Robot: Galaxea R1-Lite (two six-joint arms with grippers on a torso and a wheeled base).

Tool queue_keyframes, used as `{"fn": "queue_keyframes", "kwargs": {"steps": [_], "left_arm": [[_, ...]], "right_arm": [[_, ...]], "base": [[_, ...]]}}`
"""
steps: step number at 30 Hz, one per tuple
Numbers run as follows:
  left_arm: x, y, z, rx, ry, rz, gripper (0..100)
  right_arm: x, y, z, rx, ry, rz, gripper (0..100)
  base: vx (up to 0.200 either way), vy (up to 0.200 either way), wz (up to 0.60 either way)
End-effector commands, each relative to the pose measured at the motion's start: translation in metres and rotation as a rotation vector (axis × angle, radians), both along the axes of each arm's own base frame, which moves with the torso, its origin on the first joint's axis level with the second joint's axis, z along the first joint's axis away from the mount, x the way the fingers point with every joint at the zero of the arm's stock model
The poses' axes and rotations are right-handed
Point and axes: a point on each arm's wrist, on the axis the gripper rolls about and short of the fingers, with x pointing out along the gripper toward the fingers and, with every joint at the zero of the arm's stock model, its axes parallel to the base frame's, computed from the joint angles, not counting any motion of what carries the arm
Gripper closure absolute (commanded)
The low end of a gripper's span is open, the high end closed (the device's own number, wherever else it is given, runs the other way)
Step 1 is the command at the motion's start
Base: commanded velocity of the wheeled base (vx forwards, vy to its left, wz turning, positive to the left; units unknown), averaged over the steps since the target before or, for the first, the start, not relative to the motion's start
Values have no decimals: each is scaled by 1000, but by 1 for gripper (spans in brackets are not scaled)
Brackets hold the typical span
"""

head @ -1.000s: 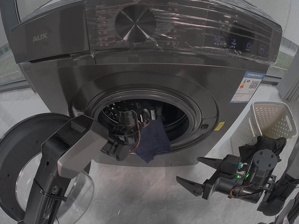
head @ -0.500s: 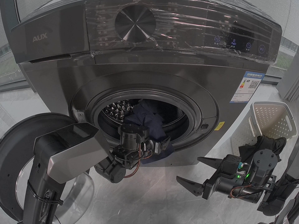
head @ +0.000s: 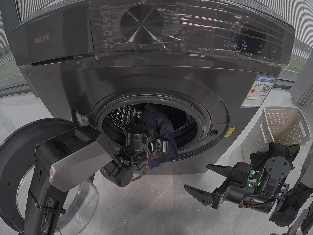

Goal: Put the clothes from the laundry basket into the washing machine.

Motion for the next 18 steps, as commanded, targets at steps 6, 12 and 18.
{"fn": "queue_keyframes", "kwargs": {"steps": [6,12,18], "left_arm": [[56,6,61,-171,-264,160,100],[67,7,59,-214,-318,204,100],[64,7,51,-198,-292,202,100]], "right_arm": [[0,1,-1,-1,2,3,0],[0,0,-1,-1,2,3,0],[0,1,-1,-2,5,2,0]], "base": [[0,0,0],[0,0,0],[0,0,0]]}}
